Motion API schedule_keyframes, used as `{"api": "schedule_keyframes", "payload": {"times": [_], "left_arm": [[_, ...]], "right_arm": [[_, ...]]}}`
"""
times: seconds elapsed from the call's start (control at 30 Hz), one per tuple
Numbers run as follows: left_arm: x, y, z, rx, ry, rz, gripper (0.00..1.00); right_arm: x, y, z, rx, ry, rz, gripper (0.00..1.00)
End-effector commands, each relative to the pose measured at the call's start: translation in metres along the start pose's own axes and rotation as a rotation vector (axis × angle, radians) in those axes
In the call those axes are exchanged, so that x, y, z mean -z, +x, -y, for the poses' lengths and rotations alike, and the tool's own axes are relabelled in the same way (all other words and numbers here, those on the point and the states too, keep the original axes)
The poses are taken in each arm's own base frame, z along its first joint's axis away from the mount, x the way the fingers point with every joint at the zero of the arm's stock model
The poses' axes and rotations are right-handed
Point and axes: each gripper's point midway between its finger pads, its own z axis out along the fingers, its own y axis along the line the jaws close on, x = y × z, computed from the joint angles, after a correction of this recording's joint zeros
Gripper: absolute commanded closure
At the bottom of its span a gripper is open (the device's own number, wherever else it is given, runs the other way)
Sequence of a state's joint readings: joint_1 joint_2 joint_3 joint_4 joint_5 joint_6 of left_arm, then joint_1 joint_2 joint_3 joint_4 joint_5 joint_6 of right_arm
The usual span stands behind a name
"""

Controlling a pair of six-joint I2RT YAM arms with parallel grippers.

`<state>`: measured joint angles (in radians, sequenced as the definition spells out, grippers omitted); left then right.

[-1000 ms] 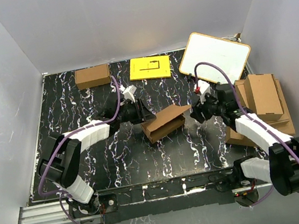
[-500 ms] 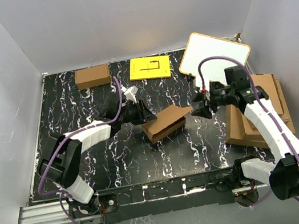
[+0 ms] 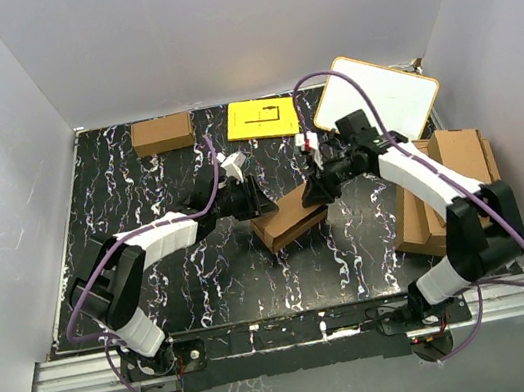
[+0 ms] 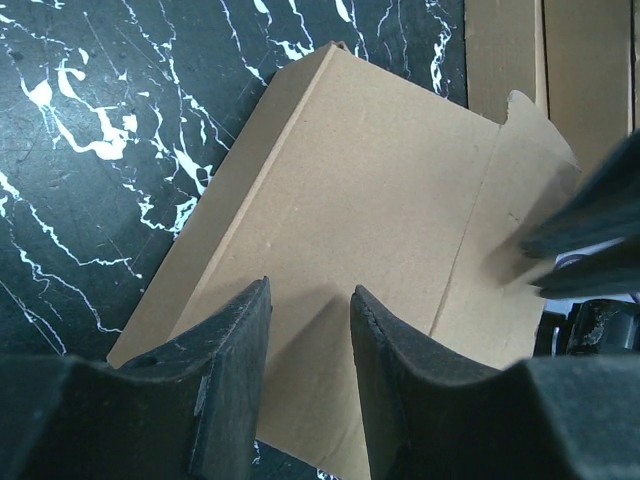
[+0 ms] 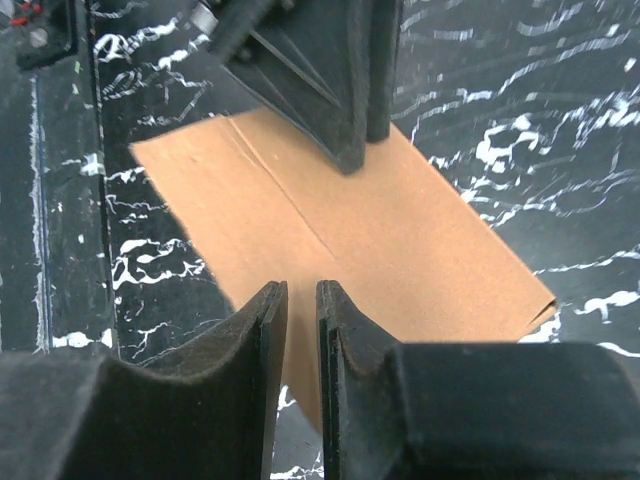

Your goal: Fold the paper box

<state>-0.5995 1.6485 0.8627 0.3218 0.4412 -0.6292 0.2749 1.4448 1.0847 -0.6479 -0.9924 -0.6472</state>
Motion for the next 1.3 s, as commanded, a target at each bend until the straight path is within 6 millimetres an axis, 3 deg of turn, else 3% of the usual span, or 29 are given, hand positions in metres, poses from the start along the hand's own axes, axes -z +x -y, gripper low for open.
{"api": "schedule_keyframes", "payload": {"times": [0.0, 0.37, 0.47, 0.63, 0.73, 0.87, 0.97, 1.27], "left_arm": [[0.000, 0.006, -0.003, 0.004, -0.016, -0.008, 0.64], [0.000, 0.002, -0.001, 0.002, -0.014, -0.003, 0.66], [0.003, -0.001, 0.002, -0.005, -0.015, 0.004, 0.67], [0.011, -0.012, 0.013, -0.027, -0.004, 0.028, 0.65], [0.018, -0.016, 0.019, -0.038, -0.001, 0.040, 0.65], [0.023, -0.011, 0.025, -0.020, 0.026, 0.040, 0.66], [0.020, 0.003, 0.027, -0.005, 0.035, 0.020, 0.69], [0.010, 0.042, -0.001, 0.047, -0.050, -0.051, 0.74]], "right_arm": [[-0.015, 0.004, 0.013, -0.007, 0.018, -0.042, 0.79], [-0.030, 0.043, 0.022, -0.079, 0.009, -0.144, 0.82], [-0.028, 0.034, 0.015, -0.062, -0.035, -0.125, 0.81], [-0.018, -0.004, -0.006, 0.013, -0.126, -0.040, 0.70], [-0.018, -0.009, -0.009, 0.023, -0.143, -0.017, 0.67], [-0.029, 0.004, 0.002, -0.059, -0.129, -0.028, 0.67], [-0.038, 0.022, 0.015, -0.117, -0.104, -0.077, 0.72], [-0.048, 0.068, 0.029, -0.195, -0.043, -0.183, 0.80]]}}
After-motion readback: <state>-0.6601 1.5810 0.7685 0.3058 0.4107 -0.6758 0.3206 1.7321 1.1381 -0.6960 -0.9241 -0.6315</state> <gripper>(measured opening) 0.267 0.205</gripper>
